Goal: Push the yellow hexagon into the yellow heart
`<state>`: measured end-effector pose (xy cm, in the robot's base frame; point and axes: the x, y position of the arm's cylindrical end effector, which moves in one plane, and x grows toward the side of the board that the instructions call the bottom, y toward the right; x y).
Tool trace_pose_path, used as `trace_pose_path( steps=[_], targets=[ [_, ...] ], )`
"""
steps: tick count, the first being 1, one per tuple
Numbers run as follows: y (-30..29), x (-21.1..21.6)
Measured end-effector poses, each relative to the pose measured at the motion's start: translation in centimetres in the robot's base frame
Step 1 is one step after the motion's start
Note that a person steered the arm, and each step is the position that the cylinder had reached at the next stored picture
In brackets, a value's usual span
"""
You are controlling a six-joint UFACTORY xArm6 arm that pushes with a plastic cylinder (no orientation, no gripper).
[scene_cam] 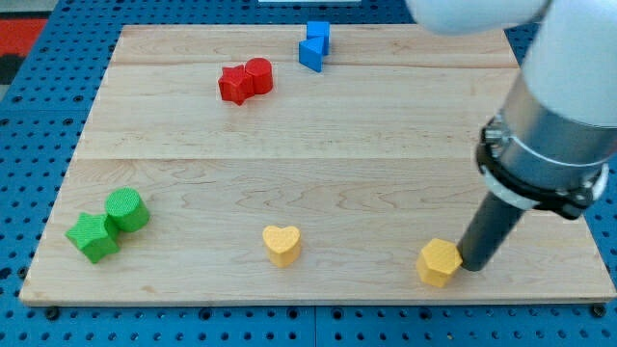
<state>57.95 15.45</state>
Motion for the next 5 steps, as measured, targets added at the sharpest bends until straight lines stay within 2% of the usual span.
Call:
trace_pose_path(
  steps=[1,3,4,5],
  targets=[
    [1.9,0.7],
    [-6.4,1.1],
    [-5.8,1.2],
    [-10.7,1.1]
  ],
)
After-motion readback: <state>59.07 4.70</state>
